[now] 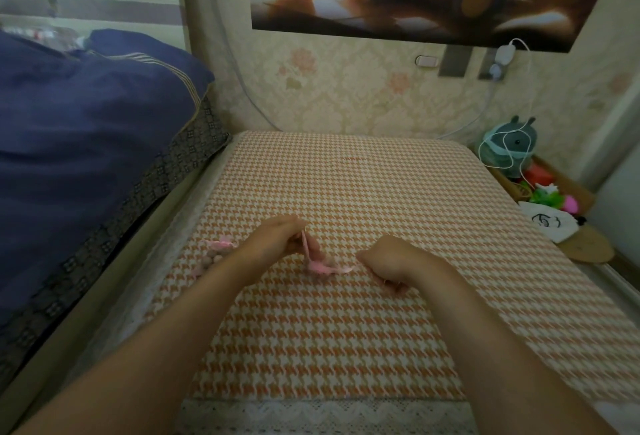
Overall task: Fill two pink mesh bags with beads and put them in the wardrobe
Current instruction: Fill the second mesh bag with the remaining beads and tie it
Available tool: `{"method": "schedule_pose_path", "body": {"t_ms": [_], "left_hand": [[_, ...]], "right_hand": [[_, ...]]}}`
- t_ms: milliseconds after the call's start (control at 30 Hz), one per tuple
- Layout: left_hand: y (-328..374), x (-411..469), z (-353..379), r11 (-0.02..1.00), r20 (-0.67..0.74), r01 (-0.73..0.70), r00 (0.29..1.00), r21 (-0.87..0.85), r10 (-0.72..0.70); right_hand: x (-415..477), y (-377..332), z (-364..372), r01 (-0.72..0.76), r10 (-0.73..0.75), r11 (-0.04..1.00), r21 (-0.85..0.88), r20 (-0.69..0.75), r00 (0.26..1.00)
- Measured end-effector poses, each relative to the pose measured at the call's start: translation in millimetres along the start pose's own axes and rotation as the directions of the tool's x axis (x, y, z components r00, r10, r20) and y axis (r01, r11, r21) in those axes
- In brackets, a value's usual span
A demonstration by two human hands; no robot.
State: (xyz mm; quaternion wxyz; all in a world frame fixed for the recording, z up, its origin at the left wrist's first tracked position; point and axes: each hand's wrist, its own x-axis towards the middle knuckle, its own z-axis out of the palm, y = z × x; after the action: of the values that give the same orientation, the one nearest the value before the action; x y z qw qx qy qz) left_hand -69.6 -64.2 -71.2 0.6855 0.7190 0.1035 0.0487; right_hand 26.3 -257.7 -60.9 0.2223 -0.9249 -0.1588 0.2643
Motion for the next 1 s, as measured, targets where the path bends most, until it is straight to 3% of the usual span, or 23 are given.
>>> {"method": "schedule_pose_path", "body": {"t_ms": [100,233,333,467,633,733,867,1000], "left_hand": [[2.1,-1.0,10.2,0.977,0.018,-0.046,0.999,0.208,0.043],[3.6,-1.6,20.2,0.9,0.053,-0.107,0.994,0.422,0.094],[5.8,-4.6,25.5,0.917,0.112,-0.061,0.994,0.394,0.018],[10.7,-7.3,27.0,0.943,0.166,-0.032,0.986,0.332,-0.025],[5.4,-4.7,31.0,0.981,0.122,0.096,0.986,0.168,-0.117],[1.7,-1.5,30.0,0.984,0.087,0.153,0.983,0.096,-0.161],[-2.8,3.9,26.1,0.979,0.048,0.198,0.978,0.055,-0.201],[-0.5,2.9,26.7,0.973,0.037,0.224,0.973,0.064,-0.226]], "right_hand": [[-1.9,-3.2,-0.4,0.065,-0.065,0.998,-0.003,-0.031,0.997],[-3.8,-8.1,-0.2,0.269,-0.269,0.963,-0.023,-0.174,0.947],[-2.6,-12.3,3.8,0.382,-0.386,0.922,-0.07,-0.268,0.883],[3.6,-17.3,11.4,0.457,-0.427,0.889,0.003,-0.352,0.833],[10.4,-16.8,16.0,0.459,-0.392,0.882,0.102,-0.38,0.838],[10.0,-15.7,14.6,0.428,-0.362,0.895,0.129,-0.353,0.863],[0.3,-19.1,7.1,0.421,-0.384,0.885,0.198,-0.2,0.901],[-3.5,-18.3,9.5,0.455,-0.424,0.863,0.222,-0.173,0.889]]}}
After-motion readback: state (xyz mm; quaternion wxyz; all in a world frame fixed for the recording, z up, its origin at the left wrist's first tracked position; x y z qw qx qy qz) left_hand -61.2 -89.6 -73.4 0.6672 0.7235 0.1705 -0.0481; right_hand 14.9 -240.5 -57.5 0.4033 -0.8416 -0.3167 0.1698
